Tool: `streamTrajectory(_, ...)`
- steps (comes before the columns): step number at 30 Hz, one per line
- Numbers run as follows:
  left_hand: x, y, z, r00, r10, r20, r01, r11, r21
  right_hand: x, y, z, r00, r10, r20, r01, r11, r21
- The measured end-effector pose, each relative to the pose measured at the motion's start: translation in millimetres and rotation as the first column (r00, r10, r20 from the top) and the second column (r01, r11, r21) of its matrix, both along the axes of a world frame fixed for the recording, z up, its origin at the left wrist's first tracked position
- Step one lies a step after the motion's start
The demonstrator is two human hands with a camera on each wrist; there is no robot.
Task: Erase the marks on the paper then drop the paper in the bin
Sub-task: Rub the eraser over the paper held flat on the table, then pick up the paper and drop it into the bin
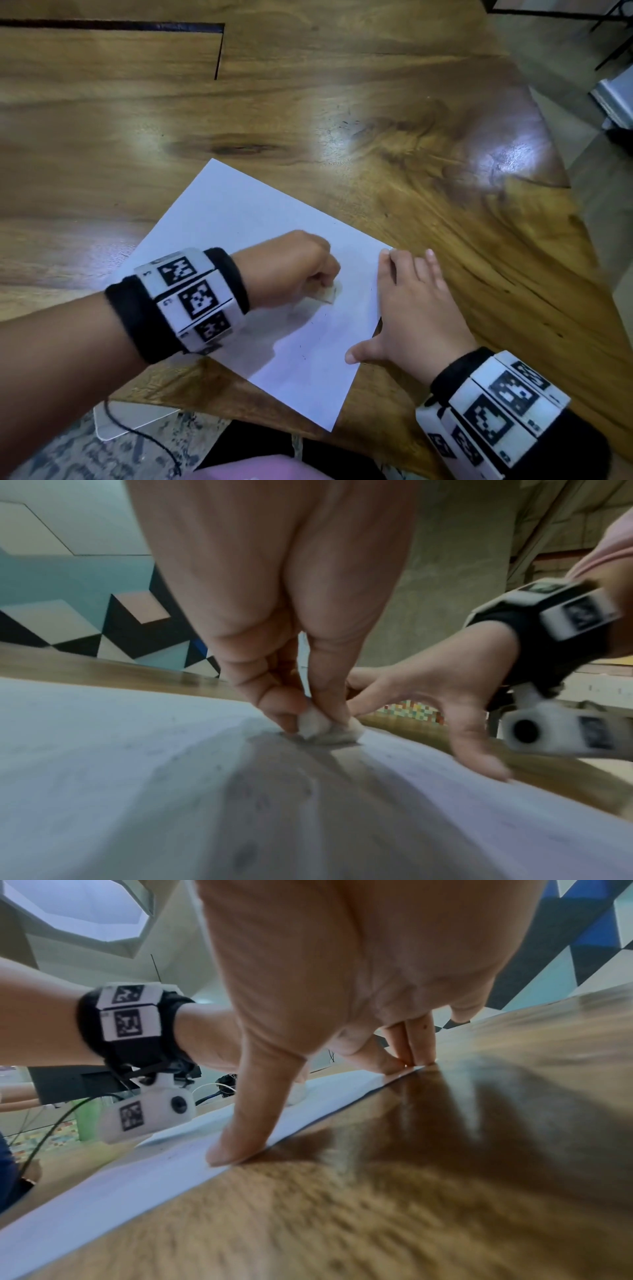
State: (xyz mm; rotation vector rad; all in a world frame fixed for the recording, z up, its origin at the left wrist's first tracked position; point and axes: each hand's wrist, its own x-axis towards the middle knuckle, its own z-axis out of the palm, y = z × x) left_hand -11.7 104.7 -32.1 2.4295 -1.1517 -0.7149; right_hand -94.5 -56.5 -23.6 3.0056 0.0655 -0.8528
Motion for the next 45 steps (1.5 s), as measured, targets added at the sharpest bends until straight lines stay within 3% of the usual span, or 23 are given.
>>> streamTrajectory(5,-21.8,35.0,-0.9,0.986,-0.102,-0.129,0.113,0.991,0.077,0.3,0.3,0.2,1.0,-0.006,0.01,0.006,1.0,0.014)
streamTrajectory(9,-11.5,3.2,2.3,0.997,-0.061,-0.036,0.061,0.998,0.002,0.9,0.9,0.3,1.0,0.0,0.009,0.0,1.0,0.012)
streamTrajectory(13,-3.3,-34.4,3.6,0.999,-0.052,0.017,0.051,0.998,0.046,0.2,-0.3,0.9,1.0,0.004,0.012,-0.004,1.0,0.007)
streamTrajectory(18,-26.3,-1.0,-1.8,0.982,-0.183,-0.054,0.187,0.979,0.083,-0.3,-0.7,0.0,1.0,0.002,0.02,-0.002,1.0,0.009)
streamTrajectory(26,-11.5,-22.9,3.3,0.998,-0.05,0.028,0.049,0.998,0.034,-0.5,-0.3,-0.2,1.0,0.01,0.014,-0.01,1.0,-0.009)
streamTrajectory(30,-23.4,7.8,-2.5,0.985,-0.025,-0.171,0.03,0.999,0.031,-0.8,-0.3,0.3,1.0,0.001,0.023,-0.001,1.0,0.005)
streamTrajectory(34,-12.8,25.1,7.7,0.982,-0.131,-0.135,0.152,0.975,0.162,-1.3,-0.3,-0.2,1.0,0.004,0.026,-0.004,1.0,0.01)
streamTrajectory(39,48.8,-0.1,32.0,0.986,0.163,-0.039,-0.157,0.981,0.117,-0.4,0.0,2.4,1.0,0.0,0.018,0.0,1.0,0.026)
streamTrajectory(45,110.1,-37.2,35.2,0.885,0.461,0.068,-0.459,0.887,-0.045,0.2,2.1,6.0,1.0,-0.021,0.019,0.02,0.999,0.03)
